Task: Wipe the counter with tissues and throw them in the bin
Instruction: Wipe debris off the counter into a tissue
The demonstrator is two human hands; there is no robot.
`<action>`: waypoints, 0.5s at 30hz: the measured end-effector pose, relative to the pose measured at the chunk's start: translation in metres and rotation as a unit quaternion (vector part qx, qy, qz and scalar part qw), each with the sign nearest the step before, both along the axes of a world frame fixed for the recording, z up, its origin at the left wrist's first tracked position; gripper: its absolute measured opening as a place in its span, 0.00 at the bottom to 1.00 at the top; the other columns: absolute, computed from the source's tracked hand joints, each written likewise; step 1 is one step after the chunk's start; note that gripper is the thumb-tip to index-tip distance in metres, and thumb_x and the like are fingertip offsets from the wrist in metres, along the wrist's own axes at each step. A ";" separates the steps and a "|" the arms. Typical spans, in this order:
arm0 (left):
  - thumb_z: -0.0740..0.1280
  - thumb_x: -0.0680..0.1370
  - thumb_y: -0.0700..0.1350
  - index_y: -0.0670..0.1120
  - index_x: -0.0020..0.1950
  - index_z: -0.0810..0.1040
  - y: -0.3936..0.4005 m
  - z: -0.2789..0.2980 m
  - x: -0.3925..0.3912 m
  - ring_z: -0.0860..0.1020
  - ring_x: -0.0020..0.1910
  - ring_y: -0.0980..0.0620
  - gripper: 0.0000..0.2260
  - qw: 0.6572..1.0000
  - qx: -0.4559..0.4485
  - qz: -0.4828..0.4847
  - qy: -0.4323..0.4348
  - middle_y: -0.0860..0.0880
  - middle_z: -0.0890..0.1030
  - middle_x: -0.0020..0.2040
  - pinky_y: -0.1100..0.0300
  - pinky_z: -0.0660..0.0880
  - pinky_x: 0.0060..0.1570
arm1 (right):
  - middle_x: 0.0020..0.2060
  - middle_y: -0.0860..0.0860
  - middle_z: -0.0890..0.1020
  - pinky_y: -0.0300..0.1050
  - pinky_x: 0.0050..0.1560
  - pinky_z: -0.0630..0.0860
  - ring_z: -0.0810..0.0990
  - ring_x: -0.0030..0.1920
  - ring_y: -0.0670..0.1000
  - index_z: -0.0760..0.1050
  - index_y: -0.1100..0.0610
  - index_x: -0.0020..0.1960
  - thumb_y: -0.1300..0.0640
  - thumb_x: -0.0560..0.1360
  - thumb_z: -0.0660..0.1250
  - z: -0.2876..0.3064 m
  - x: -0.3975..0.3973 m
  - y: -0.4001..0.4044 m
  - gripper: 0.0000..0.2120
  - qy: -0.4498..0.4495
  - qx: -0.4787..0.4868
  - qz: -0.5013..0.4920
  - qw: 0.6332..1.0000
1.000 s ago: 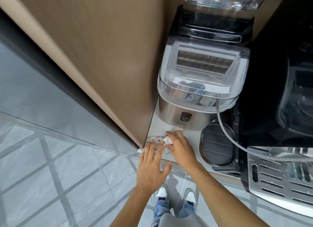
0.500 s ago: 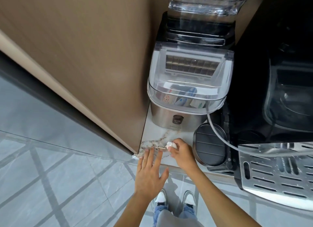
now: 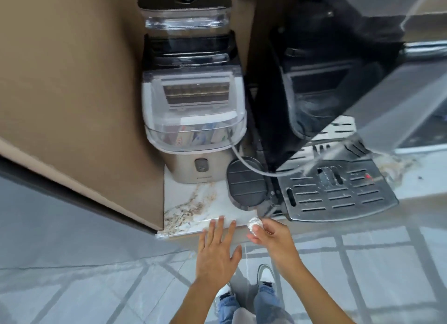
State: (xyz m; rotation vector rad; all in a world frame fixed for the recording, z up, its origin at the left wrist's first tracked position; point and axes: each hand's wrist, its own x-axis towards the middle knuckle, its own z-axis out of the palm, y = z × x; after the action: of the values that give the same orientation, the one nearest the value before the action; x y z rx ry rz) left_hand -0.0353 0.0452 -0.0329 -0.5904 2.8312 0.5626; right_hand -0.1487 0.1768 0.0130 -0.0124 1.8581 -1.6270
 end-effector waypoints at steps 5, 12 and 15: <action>0.56 0.76 0.59 0.53 0.75 0.61 0.026 0.002 -0.020 0.60 0.76 0.43 0.28 0.996 0.001 -0.086 -0.021 0.46 0.63 0.77 0.45 0.56 0.74 | 0.43 0.63 0.86 0.41 0.45 0.84 0.88 0.43 0.57 0.81 0.67 0.52 0.66 0.77 0.68 0.004 0.003 0.059 0.06 -0.009 -0.008 -0.105 0.994; 0.46 0.78 0.61 0.56 0.78 0.44 0.061 0.002 -0.044 0.40 0.78 0.48 0.29 0.988 0.001 -0.153 -0.009 0.50 0.44 0.80 0.49 0.37 0.75 | 0.44 0.63 0.85 0.35 0.41 0.82 0.88 0.43 0.53 0.81 0.68 0.52 0.67 0.76 0.69 0.013 -0.005 0.115 0.06 -0.025 -0.029 -0.213 0.976; 0.45 0.77 0.61 0.57 0.78 0.42 0.077 0.003 -0.060 0.40 0.78 0.48 0.30 0.986 -0.007 -0.166 -0.025 0.49 0.44 0.80 0.48 0.39 0.75 | 0.45 0.63 0.85 0.35 0.42 0.82 0.88 0.44 0.55 0.81 0.68 0.53 0.67 0.76 0.68 0.017 -0.014 0.138 0.07 -0.039 -0.049 -0.243 0.968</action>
State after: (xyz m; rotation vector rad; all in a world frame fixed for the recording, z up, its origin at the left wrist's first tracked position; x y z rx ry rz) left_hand -0.0956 0.1218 -0.0296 -0.1240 2.8005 0.4577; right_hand -0.1629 0.3147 0.0295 0.4940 1.8090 -2.0094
